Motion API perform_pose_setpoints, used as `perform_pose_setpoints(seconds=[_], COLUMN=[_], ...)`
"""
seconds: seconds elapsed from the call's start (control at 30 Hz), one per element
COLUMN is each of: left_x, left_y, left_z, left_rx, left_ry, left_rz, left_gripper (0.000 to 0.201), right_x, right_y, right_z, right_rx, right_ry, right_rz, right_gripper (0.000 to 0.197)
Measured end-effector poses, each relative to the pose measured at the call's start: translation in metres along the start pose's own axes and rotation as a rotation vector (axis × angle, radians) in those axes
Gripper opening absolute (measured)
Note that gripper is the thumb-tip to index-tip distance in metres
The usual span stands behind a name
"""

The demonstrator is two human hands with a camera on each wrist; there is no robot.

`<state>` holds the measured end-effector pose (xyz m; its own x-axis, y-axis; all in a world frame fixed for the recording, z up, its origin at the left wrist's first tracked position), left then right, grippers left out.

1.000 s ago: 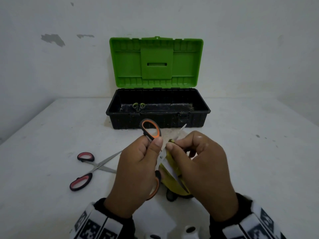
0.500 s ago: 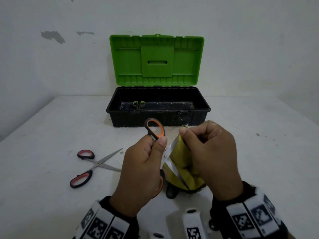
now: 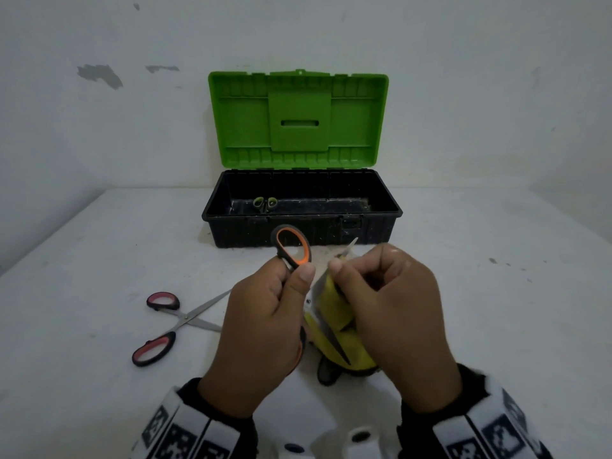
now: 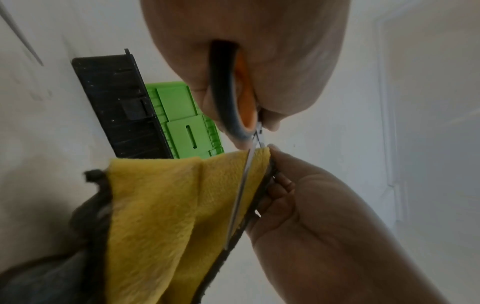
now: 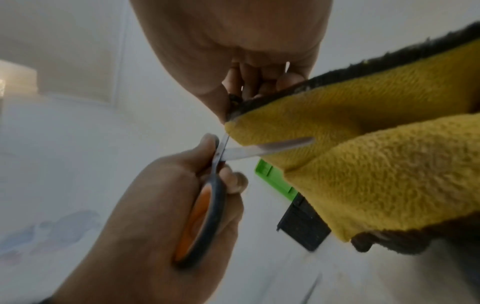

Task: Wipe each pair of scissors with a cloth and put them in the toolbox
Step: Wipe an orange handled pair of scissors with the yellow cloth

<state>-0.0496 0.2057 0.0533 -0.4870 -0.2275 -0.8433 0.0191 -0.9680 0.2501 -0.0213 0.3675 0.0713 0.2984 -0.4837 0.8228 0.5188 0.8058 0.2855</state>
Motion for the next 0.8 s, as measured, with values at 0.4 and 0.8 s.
perform_pose_setpoints(seconds=[0.4,0.8], left_x=[-0.013,-0.014], left_y=[0.001,0.001], left_z=[-0.001,-0.005], left_rx=[0.033,0.026], left_ry=[-0.152,-0.152], left_rz=[0.143,0.139], left_gripper=[0.035,0.032], right_x=[-0.007,-0.007], right_y=[0.001,0.003], right_z=[0.000,-0.005], right_rx=[0.016,-0.011], right_ry=[-0.120,-0.096], right_rz=[0.048,0.016], right_gripper=[0.020,0.022])
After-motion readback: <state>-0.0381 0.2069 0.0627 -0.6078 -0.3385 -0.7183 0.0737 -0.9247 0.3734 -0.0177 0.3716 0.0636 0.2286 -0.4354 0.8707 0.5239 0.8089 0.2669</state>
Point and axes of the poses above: each hand's wrist, its own z-axis towards the middle knuckle, its own y-axis out of the back of the hand, x = y × z, the point moved 8 cm from there along z, towards the middle knuckle, and after that the axes turned 1 degree about -z, right-handed, at the moved point
